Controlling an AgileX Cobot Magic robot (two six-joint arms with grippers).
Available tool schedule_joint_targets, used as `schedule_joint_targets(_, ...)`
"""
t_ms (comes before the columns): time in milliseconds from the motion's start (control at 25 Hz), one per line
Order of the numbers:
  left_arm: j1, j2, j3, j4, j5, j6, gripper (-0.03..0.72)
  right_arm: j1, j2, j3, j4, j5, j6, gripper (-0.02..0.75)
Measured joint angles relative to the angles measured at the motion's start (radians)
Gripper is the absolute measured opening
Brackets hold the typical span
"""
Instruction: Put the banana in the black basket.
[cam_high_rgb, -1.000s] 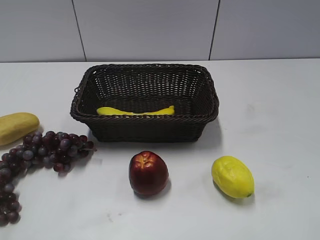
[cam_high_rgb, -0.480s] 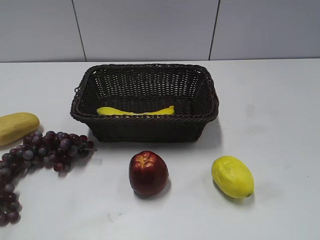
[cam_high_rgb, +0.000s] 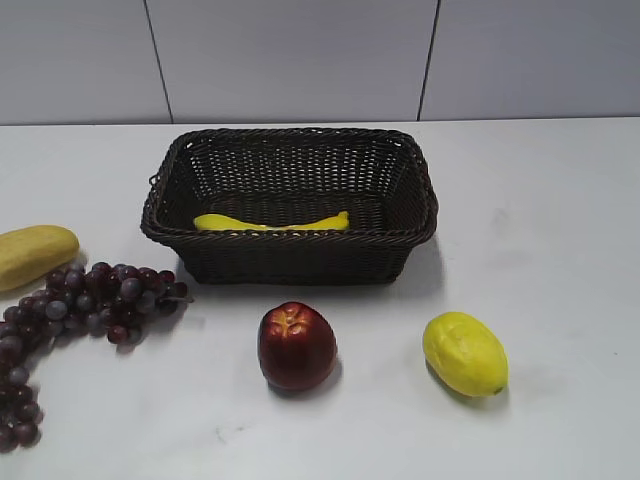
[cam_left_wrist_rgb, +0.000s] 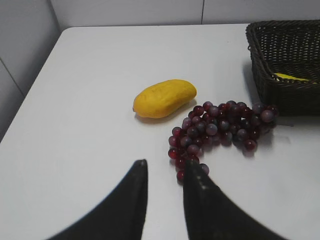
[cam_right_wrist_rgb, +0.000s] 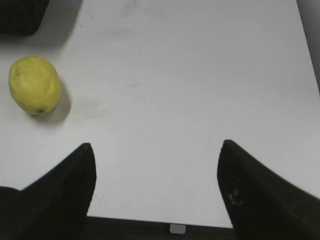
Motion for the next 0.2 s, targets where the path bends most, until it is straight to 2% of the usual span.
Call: schedule_joint_targets(200,0.0,0.0,0.0,0.0,0.0,0.0,0.239,0.0,-0.098,0.0,0.0,0.003,0.0,0.573)
